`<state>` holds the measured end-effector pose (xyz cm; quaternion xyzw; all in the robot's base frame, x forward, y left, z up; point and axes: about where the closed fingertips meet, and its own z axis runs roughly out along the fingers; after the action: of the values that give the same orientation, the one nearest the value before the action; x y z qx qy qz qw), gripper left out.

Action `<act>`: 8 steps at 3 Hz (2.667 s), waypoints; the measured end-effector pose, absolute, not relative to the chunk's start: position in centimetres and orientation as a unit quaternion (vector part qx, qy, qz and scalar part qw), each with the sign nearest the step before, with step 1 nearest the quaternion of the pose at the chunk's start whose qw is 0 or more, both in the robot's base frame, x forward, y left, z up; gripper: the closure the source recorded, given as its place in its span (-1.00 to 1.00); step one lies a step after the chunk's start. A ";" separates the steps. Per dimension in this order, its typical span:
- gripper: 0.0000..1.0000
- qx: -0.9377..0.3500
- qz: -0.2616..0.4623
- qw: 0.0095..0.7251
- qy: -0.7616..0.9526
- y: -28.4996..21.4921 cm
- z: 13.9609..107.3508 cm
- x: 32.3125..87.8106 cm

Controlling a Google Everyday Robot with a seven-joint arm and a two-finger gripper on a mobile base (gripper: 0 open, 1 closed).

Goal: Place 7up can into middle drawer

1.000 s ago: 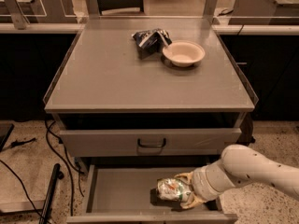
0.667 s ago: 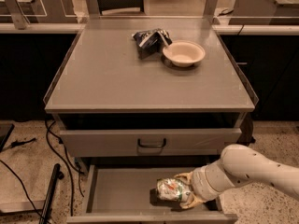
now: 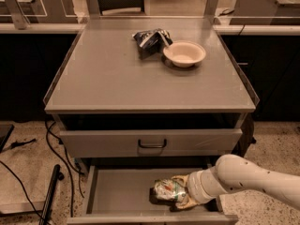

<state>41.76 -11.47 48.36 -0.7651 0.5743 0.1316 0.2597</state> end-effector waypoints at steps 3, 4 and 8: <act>1.00 -0.763 0.128 0.254 0.580 -8.7 42.4 44.7; 1.00 -0.760 0.133 0.251 0.585 -8.2 40.6 45.4; 0.68 -0.746 0.138 0.259 0.597 -8.3 37.1 46.9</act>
Offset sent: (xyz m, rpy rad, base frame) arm 0.0358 0.0303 -0.0636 -0.0193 -0.0091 -0.0145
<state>46.89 -8.34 37.15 -0.7462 0.5975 0.1379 0.2592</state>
